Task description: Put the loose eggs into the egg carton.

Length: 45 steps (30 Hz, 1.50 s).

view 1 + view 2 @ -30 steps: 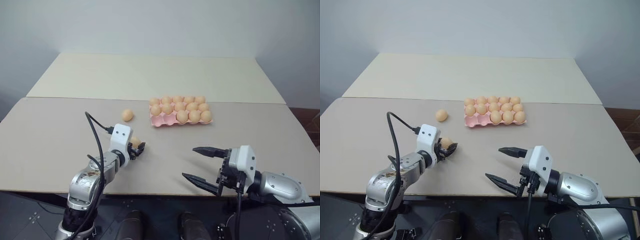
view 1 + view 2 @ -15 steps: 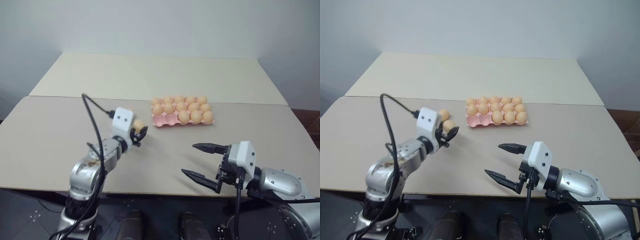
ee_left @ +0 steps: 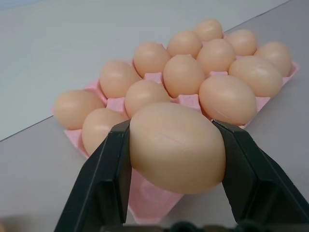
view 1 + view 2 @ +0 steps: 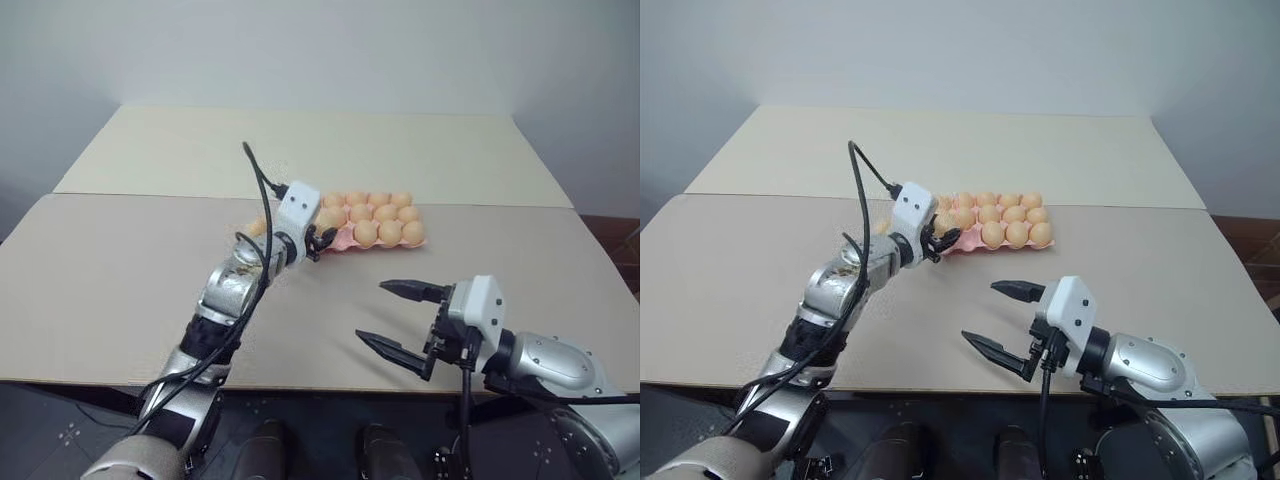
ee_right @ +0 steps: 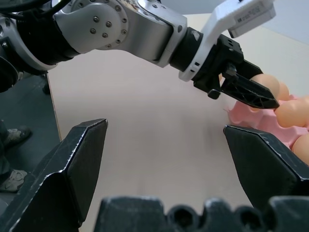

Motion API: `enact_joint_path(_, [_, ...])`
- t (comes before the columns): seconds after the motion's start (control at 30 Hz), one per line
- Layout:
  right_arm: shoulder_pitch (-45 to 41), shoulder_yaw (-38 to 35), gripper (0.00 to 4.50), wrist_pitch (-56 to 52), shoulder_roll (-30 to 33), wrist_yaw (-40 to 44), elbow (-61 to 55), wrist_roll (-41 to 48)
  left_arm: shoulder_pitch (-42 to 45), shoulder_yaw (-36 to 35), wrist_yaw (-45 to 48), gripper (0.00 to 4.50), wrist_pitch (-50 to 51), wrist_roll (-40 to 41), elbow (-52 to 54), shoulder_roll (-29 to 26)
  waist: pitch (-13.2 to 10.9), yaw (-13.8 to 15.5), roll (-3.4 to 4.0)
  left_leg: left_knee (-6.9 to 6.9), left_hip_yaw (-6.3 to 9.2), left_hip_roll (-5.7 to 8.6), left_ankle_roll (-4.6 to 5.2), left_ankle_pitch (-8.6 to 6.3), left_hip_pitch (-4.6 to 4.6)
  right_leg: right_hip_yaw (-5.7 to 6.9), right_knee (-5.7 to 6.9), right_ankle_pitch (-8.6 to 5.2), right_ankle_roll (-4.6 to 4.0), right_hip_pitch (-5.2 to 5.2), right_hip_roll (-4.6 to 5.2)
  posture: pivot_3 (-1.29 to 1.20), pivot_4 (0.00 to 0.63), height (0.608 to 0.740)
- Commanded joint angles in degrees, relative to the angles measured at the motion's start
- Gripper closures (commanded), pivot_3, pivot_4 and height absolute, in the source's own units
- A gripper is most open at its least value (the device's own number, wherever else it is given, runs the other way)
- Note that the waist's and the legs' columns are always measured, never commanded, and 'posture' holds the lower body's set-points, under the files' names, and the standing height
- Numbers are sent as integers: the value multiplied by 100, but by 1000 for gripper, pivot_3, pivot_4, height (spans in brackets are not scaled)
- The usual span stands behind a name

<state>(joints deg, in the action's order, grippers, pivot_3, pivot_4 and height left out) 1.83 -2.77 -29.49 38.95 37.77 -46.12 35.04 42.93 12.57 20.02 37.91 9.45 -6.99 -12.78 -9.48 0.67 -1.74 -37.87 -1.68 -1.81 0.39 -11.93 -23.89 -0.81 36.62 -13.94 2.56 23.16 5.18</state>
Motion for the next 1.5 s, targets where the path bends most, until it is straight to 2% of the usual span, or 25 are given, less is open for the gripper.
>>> enact_joint_path(0.03, [-85, 12, 0, -11, -6, -63, -217, 48, 300, 111, 164, 2253, -432, -211, -388, 147, 0, 0, 0, 0, 0, 0, 0, 0, 0, -1, 0, 0, 0, 0, 0, 0, 150, 740])
enact_joint_path(0.4, [-146, 123, 0, 7, 12, -124, -215, 33, 750, 323, 492, 2253, -1212, -730, -1511, 476, -1, -6, -2, 0, 0, 0, 0, 0, -3, 1, 1, 0, 1, 2, 0, 0, 150, 740])
enact_joint_path(0.7, [-114, 126, 0, -6, 24, -186, -260, 32, 733, 255, 574, 2253, -1533, -941, -1914, 616, -1, -2, -3, 0, 0, 0, 0, 0, -9, 2, 0, 1, 3, 5, 0, 0, 150, 740])
enact_joint_path(0.87, [-122, 122, 0, -4, 28, -196, -254, 28, 681, 99, 460, 649, -1621, -949, -1867, 690, -1, -1, -3, -1, 0, 0, 0, 0, -9, 3, 1, 1, 3, 5, 1, 0, 150, 740])
enact_joint_path(0.93, [-133, 117, 0, -7, 31, -196, -245, 30, 663, 65, 450, 16, -1575, -963, -1763, 683, -2, -2, -3, -1, 0, 0, 0, 0, -10, 3, 0, 1, 3, 5, 1, 0, 150, 740])
enact_joint_path(1.1, [-141, 107, 0, 0, 30, -184, -232, 41, 531, 12, 433, 16, -1423, -977, -1316, 630, -1, -5, -3, -1, 1, -1, 0, 0, -9, 3, 1, 1, 3, 5, 0, 0, 150, 740])
enact_joint_path(1.5, [-307, 70, 0, -160, -65, -401, -182, 173, -406, -506, 288, 16, -186, -734, 1475, 197, -1, -17, -2, -2, 3, -2, 0, 0, -6, 1, 5, 1, 3, 5, 0, 0, 150, 740])
